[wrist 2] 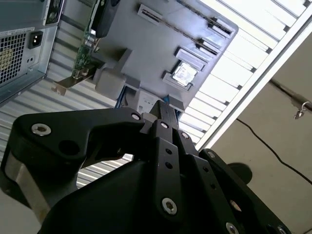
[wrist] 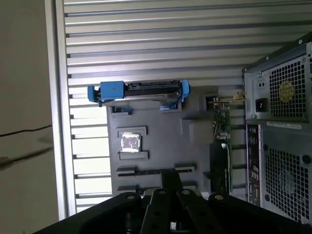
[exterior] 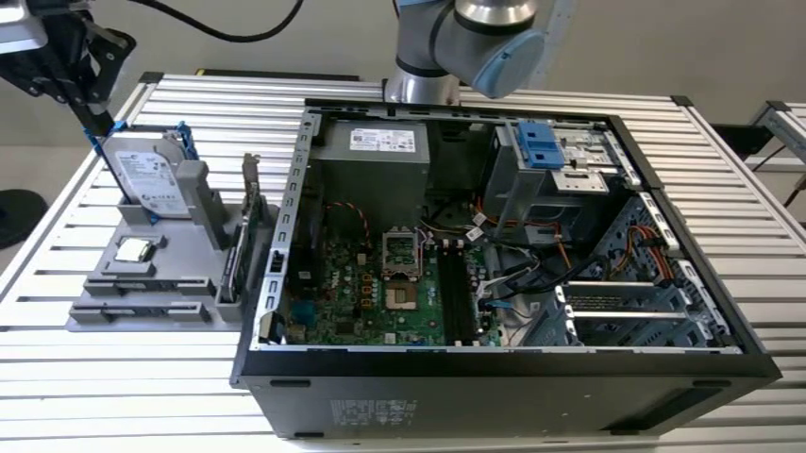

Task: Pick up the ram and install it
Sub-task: 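Reach for the ram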

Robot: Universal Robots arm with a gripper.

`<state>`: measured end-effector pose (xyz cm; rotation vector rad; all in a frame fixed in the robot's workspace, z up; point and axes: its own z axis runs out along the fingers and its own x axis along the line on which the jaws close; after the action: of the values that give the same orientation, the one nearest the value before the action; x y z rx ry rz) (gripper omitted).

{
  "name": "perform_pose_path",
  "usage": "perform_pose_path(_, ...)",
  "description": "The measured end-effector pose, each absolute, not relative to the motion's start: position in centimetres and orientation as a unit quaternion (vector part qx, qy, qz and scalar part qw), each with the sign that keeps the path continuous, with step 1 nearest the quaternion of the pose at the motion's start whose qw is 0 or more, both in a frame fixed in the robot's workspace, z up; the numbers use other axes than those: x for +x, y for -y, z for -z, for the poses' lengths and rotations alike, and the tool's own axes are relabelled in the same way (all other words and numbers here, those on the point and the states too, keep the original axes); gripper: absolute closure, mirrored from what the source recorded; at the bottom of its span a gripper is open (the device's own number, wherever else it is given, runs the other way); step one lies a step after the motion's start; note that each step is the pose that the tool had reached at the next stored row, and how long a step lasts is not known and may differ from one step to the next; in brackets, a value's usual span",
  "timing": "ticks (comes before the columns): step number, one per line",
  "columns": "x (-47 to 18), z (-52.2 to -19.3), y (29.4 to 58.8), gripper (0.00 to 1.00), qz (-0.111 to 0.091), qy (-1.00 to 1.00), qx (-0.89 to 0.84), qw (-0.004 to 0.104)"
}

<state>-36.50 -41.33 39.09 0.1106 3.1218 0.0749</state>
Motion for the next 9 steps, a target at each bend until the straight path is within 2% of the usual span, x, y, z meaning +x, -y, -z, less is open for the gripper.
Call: perform_pose_path(9, -36.6, -39.1, 42.6, 1.0, -0.024, -0.999, 0.035, 0.008)
